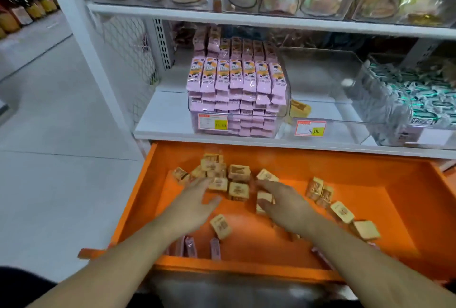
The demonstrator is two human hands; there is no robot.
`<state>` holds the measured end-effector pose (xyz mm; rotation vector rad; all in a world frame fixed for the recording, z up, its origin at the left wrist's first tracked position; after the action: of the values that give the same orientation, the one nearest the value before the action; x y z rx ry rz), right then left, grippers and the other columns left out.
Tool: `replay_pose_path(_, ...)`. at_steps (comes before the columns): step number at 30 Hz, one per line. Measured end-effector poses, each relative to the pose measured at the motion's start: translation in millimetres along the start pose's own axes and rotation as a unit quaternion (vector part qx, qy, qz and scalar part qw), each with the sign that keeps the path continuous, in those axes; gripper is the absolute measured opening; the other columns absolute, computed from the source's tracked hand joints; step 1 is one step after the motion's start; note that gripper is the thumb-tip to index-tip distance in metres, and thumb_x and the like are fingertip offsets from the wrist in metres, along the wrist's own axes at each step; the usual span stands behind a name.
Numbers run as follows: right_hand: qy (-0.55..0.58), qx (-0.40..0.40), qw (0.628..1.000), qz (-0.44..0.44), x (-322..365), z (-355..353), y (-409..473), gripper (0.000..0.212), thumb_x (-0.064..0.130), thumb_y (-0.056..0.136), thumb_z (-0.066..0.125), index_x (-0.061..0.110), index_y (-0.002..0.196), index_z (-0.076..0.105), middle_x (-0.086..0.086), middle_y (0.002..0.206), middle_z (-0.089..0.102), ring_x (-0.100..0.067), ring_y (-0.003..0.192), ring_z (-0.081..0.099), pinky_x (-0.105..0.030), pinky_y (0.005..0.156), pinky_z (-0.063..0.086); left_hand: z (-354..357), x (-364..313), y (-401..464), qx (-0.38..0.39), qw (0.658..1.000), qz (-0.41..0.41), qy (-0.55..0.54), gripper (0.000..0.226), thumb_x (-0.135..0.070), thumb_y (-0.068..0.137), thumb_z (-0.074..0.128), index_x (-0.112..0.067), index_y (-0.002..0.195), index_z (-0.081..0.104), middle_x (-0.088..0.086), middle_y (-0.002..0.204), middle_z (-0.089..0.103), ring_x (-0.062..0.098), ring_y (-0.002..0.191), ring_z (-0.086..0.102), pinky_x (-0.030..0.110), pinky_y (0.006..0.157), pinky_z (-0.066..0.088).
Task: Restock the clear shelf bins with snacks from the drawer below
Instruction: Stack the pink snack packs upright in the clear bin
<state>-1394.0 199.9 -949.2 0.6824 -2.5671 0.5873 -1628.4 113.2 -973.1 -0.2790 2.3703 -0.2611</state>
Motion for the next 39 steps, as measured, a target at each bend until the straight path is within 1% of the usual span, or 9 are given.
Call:
replay_pose_path(5,-0.029,0.123,0.992,-0.019,-21.9,50.8,25.1,0.061,0.035,0.100,0.066,0.041,0.156,0.040,0.009,0.162,0.042,-0.016,0.147,0.041,-0.032,0.120,0.036,30.1,51.5,26.0,0.099,0.989,-0.024,0.103,0.073,-0.058,0.099,0.057,-0.028,0.161,0.032,-0.003,0.168,0.028,0.016,0.153,0.029,0.033,0.124,0.028)
replay_pose_path(9,-0.043,0.199,0.973,-0.109,-15.0,97.5,54.1,0.068,0.021,0.096,0.069,0.042,0.155,0.041,0.010,0.164,0.038,-0.015,0.149,0.037,-0.035,0.122,0.033,44.1,88.8,46.4,0.170,0.976,-0.036,0.131,0.070,-0.049,0.099,0.063,-0.030,0.160,0.034,-0.003,0.169,0.024,0.018,0.157,0.022,0.036,0.125,0.026)
replay_pose_path(15,-0.119,0.338,0.905,-0.231,-10.2,163.7,90.0,0.066,0.008,0.091,0.071,0.021,0.152,0.051,-0.005,0.161,0.041,-0.025,0.147,0.039,-0.035,0.115,0.033,57.4,146.0,70.6,0.267,0.952,-0.070,0.130,0.066,-0.027,0.093,0.077,-0.013,0.151,0.049,0.006,0.161,0.041,0.018,0.148,0.038,0.008,0.109,0.024)
replay_pose_path(19,-0.133,0.395,0.875,-0.246,-21.7,198.6,97.8,0.062,0.005,0.089,0.070,0.018,0.148,0.055,-0.006,0.166,0.033,-0.026,0.149,0.038,-0.038,0.115,0.039,69.4,176.9,80.8,0.332,0.922,-0.111,0.166,0.065,-0.043,0.091,0.077,-0.023,0.148,0.055,-0.002,0.153,0.053,0.016,0.135,0.051,0.023,0.110,0.040)
replay_pose_path(25,-0.128,0.359,0.885,-0.268,-28.8,211.1,97.7,0.053,0.006,0.091,0.072,0.017,0.141,0.059,-0.002,0.158,0.036,-0.029,0.133,0.050,-0.044,0.098,0.049,83.3,185.2,87.8,0.327,0.921,-0.140,0.159,0.042,-0.017,0.083,0.081,-0.026,0.123,0.070,-0.002,0.125,0.069,0.017,0.109,0.066,0.033,0.092,0.057)
replay_pose_path(30,-0.071,0.289,0.917,-0.266,-29.0,188.4,95.6,0.042,0.004,0.089,0.072,0.014,0.129,0.064,-0.003,0.143,0.047,-0.026,0.126,0.051,-0.041,0.094,0.049,78.6,178.0,82.4,0.240,0.955,-0.136,0.110,0.029,-0.011,0.077,0.085,-0.027,0.094,0.068,-0.009,0.092,0.069,0.009,0.082,0.065,0.020,0.067,0.053)
replay_pose_path(33,-0.028,0.238,0.940,-0.241,-25.8,160.0,89.4,0.046,0.005,0.085,0.077,0.021,0.127,0.065,0.004,0.141,0.048,-0.017,0.127,0.048,-0.034,0.094,0.047,66.5,158.7,77.9,0.164,0.976,-0.122,0.078,0.025,-0.011,0.077,0.083,-0.027,0.081,0.064,-0.008,0.086,0.070,0.010,0.081,0.067,0.031,0.075,0.058)
replay_pose_path(36,0.003,0.179,0.964,-0.197,-20.7,123.4,82.2,0.044,0.007,0.086,0.077,0.027,0.124,0.068,0.008,0.138,0.052,-0.012,0.126,0.051,-0.031,0.102,0.049,44.0,121.2,76.5,0.120,0.989,-0.083,0.037,0.024,-0.012,0.082,0.083,-0.023,0.081,0.061,-0.008,0.084,0.068,0.005,0.074,0.062,0.017,0.062,0.048)
replay_pose_path(39,0.046,0.114,0.983,-0.137,-12.7,79.6,71.7,0.044,0.006,0.083,0.079,0.030,0.120,0.070,0.012,0.123,0.056,-0.008,0.111,0.056,-0.033,0.095,0.054,12.0,71.5,78.0,0.106,0.994,-0.035,0.002,0.031,-0.009,0.080,0.085,-0.026,0.084,0.059,-0.005,0.091,0.067,0.000,0.070,0.060,0.013,0.058,0.042)
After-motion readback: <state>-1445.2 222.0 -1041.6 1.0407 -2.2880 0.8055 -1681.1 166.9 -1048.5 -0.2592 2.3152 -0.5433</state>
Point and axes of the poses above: each hand's wrist, its own y-axis towards the middle knuckle, its own z-axis out of the palm, x = y × z, the point moved 1 cm from there along y, towards the middle knuckle
